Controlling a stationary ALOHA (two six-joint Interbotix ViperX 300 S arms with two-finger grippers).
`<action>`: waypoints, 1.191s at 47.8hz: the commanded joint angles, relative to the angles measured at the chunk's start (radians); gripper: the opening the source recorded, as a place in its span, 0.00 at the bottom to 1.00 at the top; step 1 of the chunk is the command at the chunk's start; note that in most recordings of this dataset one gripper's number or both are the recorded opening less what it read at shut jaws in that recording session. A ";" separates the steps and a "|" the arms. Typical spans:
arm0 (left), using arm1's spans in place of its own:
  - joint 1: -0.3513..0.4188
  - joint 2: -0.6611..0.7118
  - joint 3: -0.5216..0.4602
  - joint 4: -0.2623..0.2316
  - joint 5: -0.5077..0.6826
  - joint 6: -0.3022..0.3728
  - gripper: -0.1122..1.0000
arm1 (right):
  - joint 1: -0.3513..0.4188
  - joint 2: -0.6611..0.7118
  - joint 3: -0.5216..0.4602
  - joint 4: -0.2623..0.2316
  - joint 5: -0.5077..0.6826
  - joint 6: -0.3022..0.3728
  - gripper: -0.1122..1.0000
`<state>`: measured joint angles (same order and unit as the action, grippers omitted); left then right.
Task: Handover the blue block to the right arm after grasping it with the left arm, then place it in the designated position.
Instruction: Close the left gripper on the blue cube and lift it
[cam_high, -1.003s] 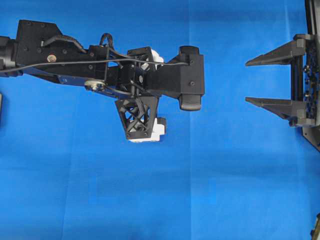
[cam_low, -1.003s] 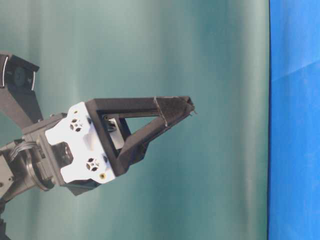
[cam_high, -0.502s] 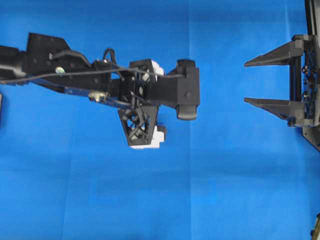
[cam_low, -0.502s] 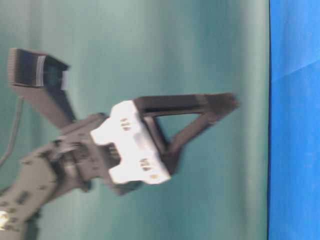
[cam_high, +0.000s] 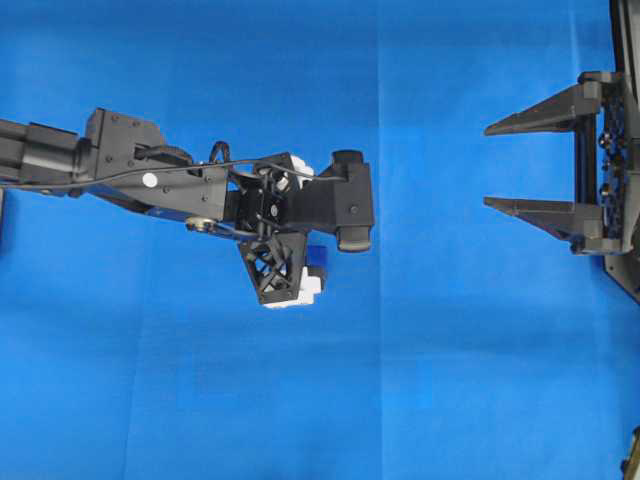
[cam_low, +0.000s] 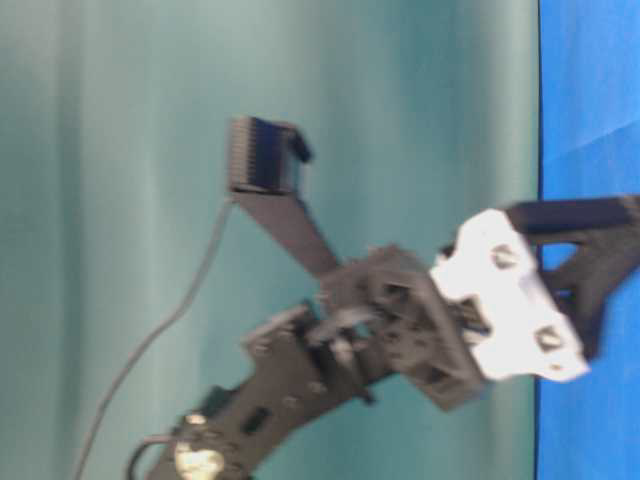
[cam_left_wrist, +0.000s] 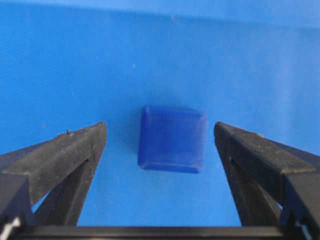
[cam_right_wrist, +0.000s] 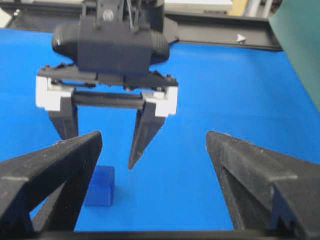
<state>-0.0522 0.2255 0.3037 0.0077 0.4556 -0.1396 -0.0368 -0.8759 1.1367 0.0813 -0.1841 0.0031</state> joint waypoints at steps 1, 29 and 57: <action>-0.006 -0.009 0.003 0.002 -0.026 -0.005 0.93 | 0.000 0.009 -0.023 0.002 -0.009 0.000 0.97; -0.011 0.095 0.032 0.000 -0.138 -0.008 0.93 | -0.002 0.031 -0.020 0.002 -0.008 0.000 0.97; -0.021 0.104 0.025 0.002 -0.141 -0.005 0.72 | -0.002 0.035 -0.020 0.002 -0.006 0.000 0.97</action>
<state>-0.0644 0.3451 0.3467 0.0077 0.3114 -0.1457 -0.0368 -0.8437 1.1382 0.0813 -0.1841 0.0031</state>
